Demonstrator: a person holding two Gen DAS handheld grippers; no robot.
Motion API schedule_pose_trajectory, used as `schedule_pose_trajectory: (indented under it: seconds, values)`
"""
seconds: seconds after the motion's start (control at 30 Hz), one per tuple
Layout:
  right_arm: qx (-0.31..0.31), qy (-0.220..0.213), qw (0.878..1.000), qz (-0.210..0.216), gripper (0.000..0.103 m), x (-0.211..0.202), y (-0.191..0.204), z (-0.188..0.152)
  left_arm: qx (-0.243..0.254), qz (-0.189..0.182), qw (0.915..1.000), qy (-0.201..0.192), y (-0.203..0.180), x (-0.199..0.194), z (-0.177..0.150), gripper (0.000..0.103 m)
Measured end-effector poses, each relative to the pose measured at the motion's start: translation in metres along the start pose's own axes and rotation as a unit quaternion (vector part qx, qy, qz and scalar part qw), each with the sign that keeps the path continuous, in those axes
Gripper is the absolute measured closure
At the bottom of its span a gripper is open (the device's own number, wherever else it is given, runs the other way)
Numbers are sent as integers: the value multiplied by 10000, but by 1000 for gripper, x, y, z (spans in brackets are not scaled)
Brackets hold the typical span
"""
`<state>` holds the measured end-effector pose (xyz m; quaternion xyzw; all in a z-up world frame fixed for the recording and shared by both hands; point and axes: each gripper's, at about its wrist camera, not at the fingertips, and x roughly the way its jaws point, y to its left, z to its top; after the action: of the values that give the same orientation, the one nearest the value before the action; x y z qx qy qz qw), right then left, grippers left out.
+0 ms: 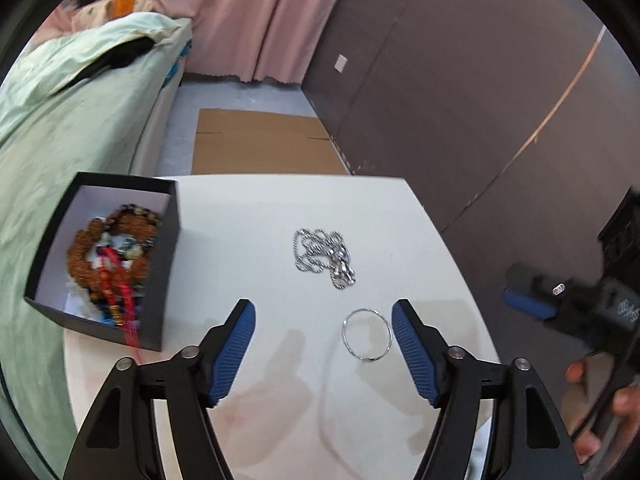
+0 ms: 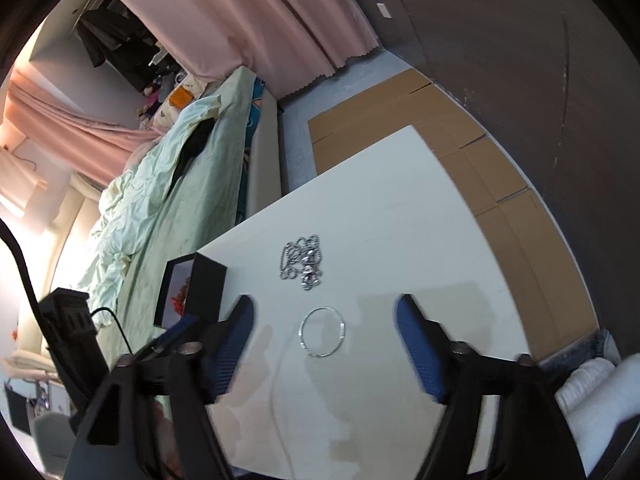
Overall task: Organize jewelry
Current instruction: 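Move both open tools back over the silver hoop and chain, then close the left tool on the rim of the large silver hoop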
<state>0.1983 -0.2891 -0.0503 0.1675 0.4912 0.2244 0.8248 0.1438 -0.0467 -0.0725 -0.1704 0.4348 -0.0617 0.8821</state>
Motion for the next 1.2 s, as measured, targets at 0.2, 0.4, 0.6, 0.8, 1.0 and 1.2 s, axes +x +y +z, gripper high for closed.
schedule_pose_trajectory:
  seconds: [0.2, 0.4, 0.6, 0.8, 1.0, 1.2]
  values:
    - [268, 43, 9996, -30, 22, -9, -25, 3, 476, 189, 9984, 223, -20, 22, -12, 23]
    - [728, 49, 9973, -46, 22, -16, -53, 6, 1139, 378, 9912, 566, -34, 42, -27, 23]
    - [910, 11, 9958, 12, 22, -22, -63, 7, 1367, 489, 9858, 838, -43, 61, -41, 23]
    - [935, 62, 9956, 49, 22, -18, -62, 7, 1391, 548, 9856, 792, -52, 73, -43, 23]
    - [963, 62, 9953, 85, 22, -16, -62, 6, 1476, 833, 9834, 643, -60, 81, -39, 32]
    - [963, 118, 9953, 58, 22, -13, -63, 6, 1568, 976, 9811, 583, -68, 85, -37, 50]
